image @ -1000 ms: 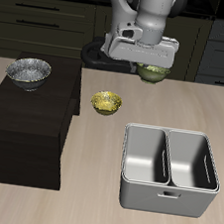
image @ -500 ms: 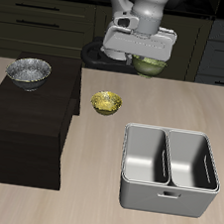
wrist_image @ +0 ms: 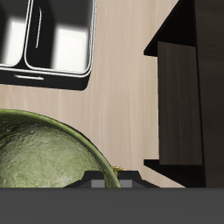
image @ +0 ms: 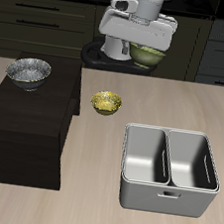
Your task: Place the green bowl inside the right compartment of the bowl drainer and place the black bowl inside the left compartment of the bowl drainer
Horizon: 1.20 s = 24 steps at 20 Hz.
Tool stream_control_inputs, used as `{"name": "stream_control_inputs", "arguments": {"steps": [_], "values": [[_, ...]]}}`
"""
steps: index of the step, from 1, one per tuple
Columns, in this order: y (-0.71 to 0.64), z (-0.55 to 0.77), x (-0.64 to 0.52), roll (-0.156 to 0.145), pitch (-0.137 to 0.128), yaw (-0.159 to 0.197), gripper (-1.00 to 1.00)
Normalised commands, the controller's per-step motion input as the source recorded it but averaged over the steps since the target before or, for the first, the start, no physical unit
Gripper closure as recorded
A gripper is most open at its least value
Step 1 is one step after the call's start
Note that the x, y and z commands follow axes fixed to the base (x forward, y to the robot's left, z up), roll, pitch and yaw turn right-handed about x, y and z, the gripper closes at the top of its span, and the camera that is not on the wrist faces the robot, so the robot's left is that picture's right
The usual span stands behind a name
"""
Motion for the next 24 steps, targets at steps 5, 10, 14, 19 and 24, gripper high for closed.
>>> {"name": "stream_control_inputs", "arguments": {"steps": [5, 10, 14, 19, 24], "values": [[-0.06, 0.06, 0.24, -0.012, 0.017, 0.010, 1.00], [-0.08, 0.08, 0.35, -0.015, 0.038, -0.006, 1.00], [-0.01, 0.16, 0.30, -0.015, -0.005, 0.002, 1.00], [0.04, 0.17, 0.32, 0.024, 0.001, -0.017, 1.00], [0.05, 0.09, 0.29, 0.026, 0.011, -0.013, 1.00]]}}
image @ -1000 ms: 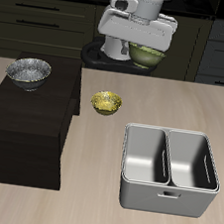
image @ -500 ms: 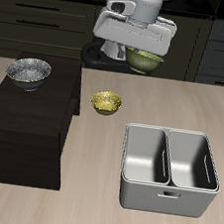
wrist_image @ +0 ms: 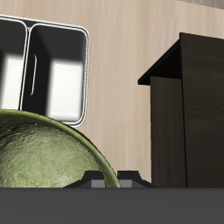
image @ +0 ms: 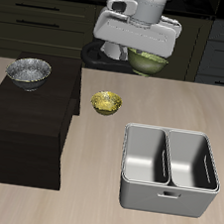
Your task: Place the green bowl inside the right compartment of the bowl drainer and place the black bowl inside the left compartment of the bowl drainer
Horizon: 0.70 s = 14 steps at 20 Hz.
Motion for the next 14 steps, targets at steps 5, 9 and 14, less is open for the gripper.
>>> {"name": "stream_control_inputs", "arguments": {"steps": [5, 9, 14], "values": [[0.05, 0.03, 0.29, 0.006, 0.010, -0.028, 1.00], [0.07, 0.00, 0.21, 0.015, 0.024, -0.029, 1.00], [0.00, -0.01, 0.27, -0.017, 0.014, -0.019, 1.00]]}}
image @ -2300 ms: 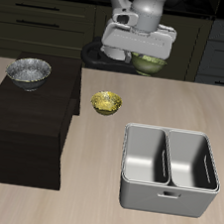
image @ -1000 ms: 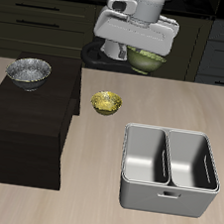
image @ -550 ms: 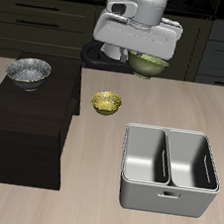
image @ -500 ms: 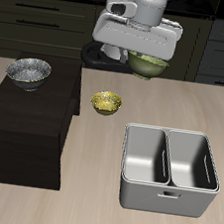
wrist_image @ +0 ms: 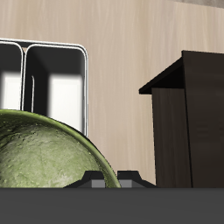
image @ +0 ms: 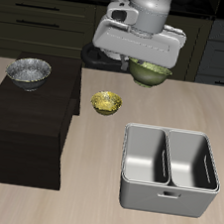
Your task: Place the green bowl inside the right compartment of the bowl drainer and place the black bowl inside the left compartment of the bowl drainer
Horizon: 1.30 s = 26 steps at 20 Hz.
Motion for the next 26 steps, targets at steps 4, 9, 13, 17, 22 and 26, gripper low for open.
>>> {"name": "stream_control_inputs", "arguments": {"steps": [4, 9, 13, 17, 22, 26], "values": [[-0.02, -0.09, 0.28, -0.013, 0.029, -0.009, 1.00], [0.06, -0.12, 0.13, 0.019, 0.035, -0.019, 1.00], [0.10, -0.06, 0.07, 0.011, 0.005, 0.006, 1.00], [0.17, -0.12, 0.07, 0.029, 0.018, -0.002, 1.00], [0.25, -0.14, 0.05, 0.065, 0.021, -0.015, 1.00], [0.15, -0.06, 0.05, 0.107, -0.002, -0.018, 1.00]]}}
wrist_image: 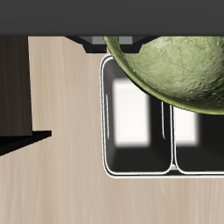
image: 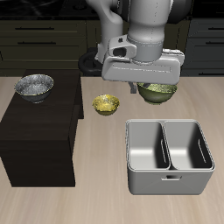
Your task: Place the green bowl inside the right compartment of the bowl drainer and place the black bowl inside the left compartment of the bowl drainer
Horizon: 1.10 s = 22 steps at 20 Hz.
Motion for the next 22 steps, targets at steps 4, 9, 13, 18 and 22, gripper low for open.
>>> {"name": "stream_control_inputs", "arguments": {"steps": [4, 9, 13, 18, 22], "values": [[-0.10, -0.01, 0.06, 0.013, 0.000, -0.023, 1.00], [-0.14, -0.02, 0.07, 0.004, -0.002, -0.036, 1.00], [-0.08, -0.04, 0.00, -0.027, -0.013, 0.022, 1.00], [-0.02, -0.18, 0.04, 0.000, 0.028, -0.001, 1.00], [0.03, -0.20, 0.02, 0.002, 0.026, 0.009, 1.00]]}}
